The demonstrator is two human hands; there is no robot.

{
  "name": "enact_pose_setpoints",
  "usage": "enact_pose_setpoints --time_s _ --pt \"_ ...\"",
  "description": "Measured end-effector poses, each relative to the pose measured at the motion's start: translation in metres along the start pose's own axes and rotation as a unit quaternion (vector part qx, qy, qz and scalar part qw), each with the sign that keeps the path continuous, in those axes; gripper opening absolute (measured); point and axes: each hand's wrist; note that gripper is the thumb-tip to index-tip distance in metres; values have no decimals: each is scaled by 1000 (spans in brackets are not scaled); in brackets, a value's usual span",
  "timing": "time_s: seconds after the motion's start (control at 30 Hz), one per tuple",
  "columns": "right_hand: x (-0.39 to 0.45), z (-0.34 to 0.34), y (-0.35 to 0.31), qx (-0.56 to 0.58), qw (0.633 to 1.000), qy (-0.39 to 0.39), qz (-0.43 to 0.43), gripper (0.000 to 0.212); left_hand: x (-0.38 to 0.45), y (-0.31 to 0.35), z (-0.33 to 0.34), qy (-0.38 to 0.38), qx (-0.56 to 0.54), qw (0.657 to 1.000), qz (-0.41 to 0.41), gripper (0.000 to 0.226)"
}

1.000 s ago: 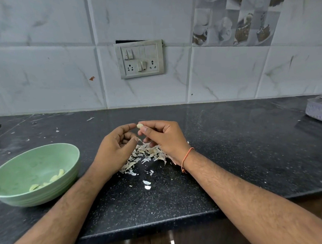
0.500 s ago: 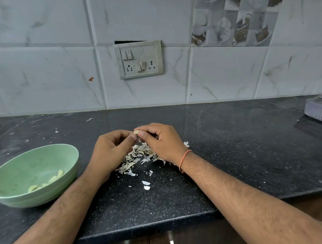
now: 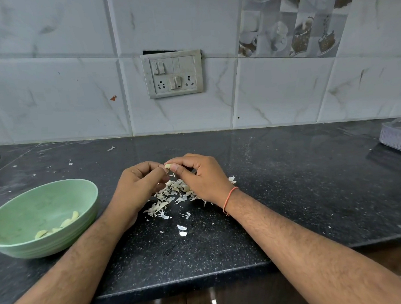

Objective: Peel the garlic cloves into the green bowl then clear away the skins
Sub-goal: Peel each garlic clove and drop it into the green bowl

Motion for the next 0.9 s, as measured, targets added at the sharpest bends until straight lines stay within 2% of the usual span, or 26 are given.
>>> enact_pose_setpoints --time_s 0.27,0.43,0.77,0.9 --pt "1 0 1 -15 999 22 -18 19 1 0 2 -11 -54 998 12 20" --pt "2 0 3 27 999 28 -3 20 0 0 0 -24 -59 997 34 24" --pt "1 -1 5 58 998 19 6 23 -2 2 0 -59 -93 994 11 31" --pt "1 0 7 44 999 24 -6 20 -1 2 0 -63 -87 994 16 22"
Point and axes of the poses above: each hand's wrist, its own x-axis towards the middle knuckle, its own z-axis out of the palm, y = z × x, and after that the axes turned 2 degrees about -x, right-handed
